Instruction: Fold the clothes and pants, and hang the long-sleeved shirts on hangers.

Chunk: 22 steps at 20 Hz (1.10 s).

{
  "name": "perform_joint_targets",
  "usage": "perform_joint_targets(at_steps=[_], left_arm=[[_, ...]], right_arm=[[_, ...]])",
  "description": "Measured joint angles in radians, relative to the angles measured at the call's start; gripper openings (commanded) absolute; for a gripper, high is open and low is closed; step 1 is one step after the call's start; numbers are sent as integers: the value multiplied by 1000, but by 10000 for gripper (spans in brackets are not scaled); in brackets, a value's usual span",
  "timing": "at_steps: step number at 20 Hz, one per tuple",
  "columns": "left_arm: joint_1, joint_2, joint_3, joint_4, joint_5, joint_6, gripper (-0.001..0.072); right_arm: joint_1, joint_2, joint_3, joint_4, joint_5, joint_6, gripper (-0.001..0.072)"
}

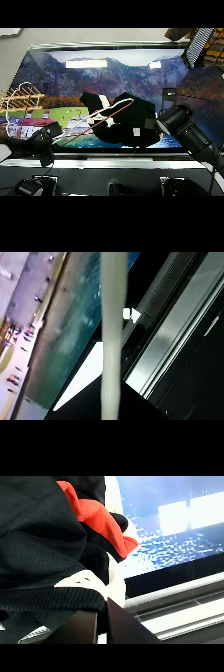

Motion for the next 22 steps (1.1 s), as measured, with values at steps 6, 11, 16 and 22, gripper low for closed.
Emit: perform_joint_targets(at_steps=[6,11,16,22], left_arm=[[-12,51,-52,-39,-8,3,33],[-66,55,-83,-64,-7,26,33],[-127,41,-110,-48,-3,37,33],[-146,-4,-118,-2,32,43,34]], right_arm=[[0,-1,0,0,8,79,53],[0,-1,0,0,-6,126,53],[0,-1,0,0,-22,171,53],[0,-1,0,13,-35,192,53]])
